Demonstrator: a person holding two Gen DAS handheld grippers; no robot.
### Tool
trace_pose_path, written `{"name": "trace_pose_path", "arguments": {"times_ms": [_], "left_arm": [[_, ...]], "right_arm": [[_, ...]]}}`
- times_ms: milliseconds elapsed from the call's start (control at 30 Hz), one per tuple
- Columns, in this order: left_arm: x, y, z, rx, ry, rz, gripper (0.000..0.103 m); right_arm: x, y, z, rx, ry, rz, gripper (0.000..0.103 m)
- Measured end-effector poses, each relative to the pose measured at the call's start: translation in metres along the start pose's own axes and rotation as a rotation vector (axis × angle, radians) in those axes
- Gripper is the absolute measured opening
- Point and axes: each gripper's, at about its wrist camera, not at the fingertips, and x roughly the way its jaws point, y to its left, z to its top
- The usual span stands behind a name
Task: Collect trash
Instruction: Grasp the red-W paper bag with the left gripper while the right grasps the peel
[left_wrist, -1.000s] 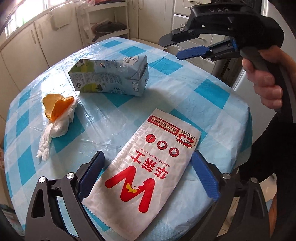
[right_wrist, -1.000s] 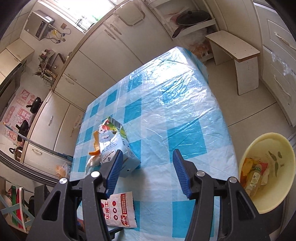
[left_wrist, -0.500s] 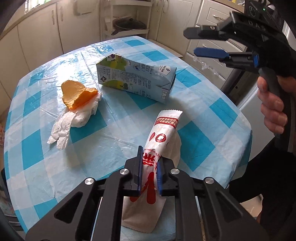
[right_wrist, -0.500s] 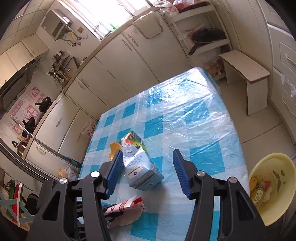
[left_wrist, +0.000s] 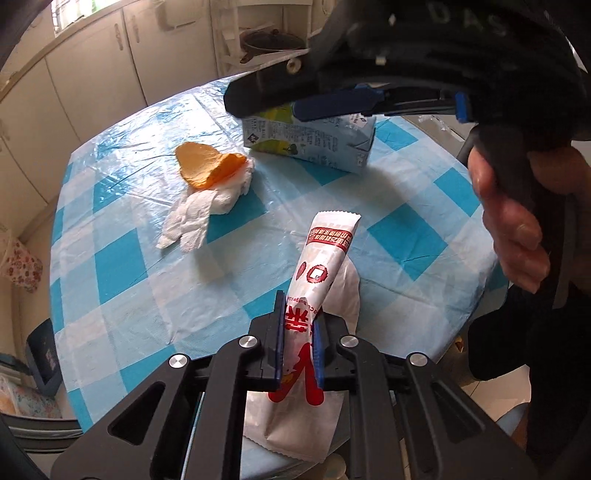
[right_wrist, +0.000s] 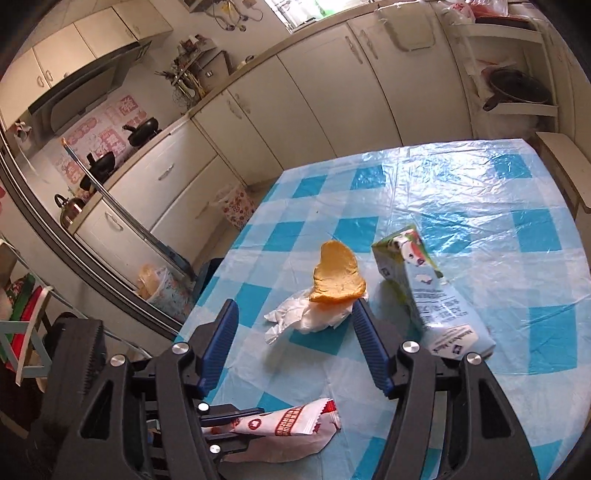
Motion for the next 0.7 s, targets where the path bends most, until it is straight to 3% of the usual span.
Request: {"name": "trace_pose_path", "arguments": {"times_ms": [167,467,700], "left_arm": [[-0.001,0.013,-0.007,-0.005,0.012,0.007,0.012],[-0.007,0.012,-0.009,0.007,0.005,-0.019,0.012],[-0.003,0.018,-0.011,0.013,0.007,-0.033,0.012]], "right_arm": [[0.027,0.016,-0.003,-0.07,0.025,-0.074,0.062],[0.062,-0.006,0.006,0.043,0.055,-0.154,0.062],[0.085,-0.016,0.025,0.062,0.068,-0.185,0.062]]}}
